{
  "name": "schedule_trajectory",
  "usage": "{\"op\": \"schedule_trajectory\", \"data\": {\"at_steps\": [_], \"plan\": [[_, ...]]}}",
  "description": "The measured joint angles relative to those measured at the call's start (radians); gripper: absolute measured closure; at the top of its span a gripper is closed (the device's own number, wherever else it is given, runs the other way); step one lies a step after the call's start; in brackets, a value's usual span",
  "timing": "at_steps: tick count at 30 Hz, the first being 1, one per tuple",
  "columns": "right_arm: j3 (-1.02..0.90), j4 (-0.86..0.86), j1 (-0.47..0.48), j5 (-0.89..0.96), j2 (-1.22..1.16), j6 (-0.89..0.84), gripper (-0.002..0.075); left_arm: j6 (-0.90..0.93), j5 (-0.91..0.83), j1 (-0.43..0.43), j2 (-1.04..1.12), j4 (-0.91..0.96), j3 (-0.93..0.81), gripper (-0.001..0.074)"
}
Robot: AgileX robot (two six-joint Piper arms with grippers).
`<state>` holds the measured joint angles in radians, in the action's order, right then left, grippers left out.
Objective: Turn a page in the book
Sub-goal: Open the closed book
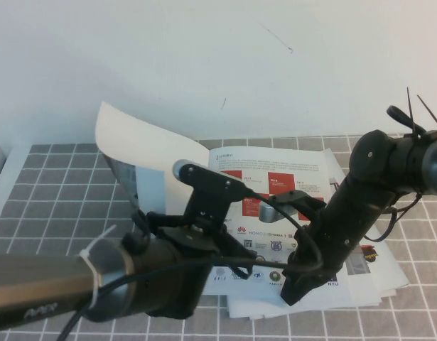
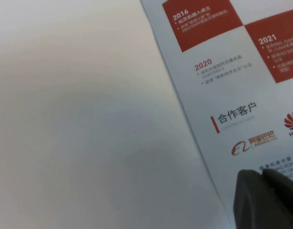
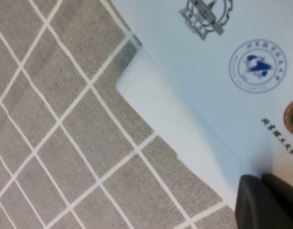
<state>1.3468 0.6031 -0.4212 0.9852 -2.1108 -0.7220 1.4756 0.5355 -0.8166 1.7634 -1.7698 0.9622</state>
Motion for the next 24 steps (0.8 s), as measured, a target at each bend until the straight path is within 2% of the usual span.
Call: {"op": "schedule_trajectory", "data": {"at_steps": [13, 24], "plan": [[0.002, -0.046, -0.004, 0.039, 0.000, 0.053, 0.0721, -0.107, -0.270, 0.186, 0.000, 0.006, -0.175, 0.0738], [0.000, -0.037, -0.004, 0.045, 0.022, 0.040, 0.0721, -0.158, -0.394, 0.209, -0.025, 0.038, -0.260, 0.0738]]}}
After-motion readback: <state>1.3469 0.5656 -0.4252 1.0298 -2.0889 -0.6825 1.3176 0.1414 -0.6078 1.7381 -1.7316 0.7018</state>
